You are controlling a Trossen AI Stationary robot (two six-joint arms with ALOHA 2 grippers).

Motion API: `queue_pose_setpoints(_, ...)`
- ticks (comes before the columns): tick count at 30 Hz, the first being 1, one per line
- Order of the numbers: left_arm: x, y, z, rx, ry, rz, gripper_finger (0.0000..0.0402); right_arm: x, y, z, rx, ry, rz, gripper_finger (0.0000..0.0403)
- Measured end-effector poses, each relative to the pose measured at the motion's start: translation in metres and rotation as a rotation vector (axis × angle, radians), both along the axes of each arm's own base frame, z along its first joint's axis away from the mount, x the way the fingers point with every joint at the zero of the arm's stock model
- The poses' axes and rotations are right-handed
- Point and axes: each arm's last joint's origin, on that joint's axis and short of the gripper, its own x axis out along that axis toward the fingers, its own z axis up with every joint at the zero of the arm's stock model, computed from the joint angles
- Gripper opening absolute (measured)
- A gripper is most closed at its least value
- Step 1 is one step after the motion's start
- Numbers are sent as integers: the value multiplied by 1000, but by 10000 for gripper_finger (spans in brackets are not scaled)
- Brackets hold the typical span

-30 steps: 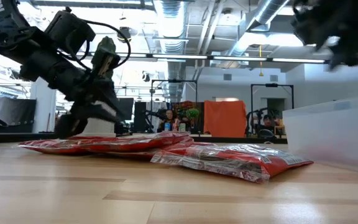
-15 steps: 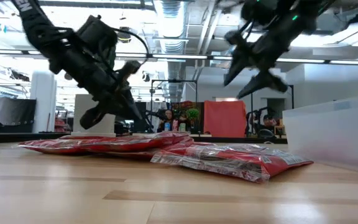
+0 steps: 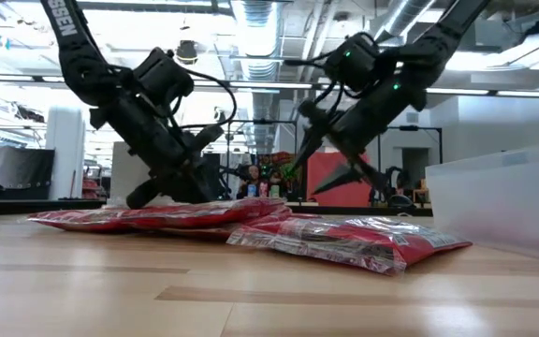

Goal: Sort popcorn bags into baskets
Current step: Put the popcorn bag into the transparent bin

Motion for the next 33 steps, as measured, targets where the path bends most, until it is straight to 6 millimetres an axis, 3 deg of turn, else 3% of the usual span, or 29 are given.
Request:
queue_pose_setpoints(15, 40, 11, -4, 18, 120, -130, 0, 47, -13, -31, -17, 65, 41, 260)
queue_pose_setpoints(20, 36, 10, -8, 29, 183, -138, 0, 45, -19, -32, 9, 76, 53, 260)
queue_pose_setpoints(27, 36, 10, -9, 30, 193, -138, 0, 26, -22, 1, -129, 167, 14, 260)
queue_pose_setpoints(33, 36, 10, -9, 28, 189, -138, 0, 23, -41, -17, -124, 225, -14, 260)
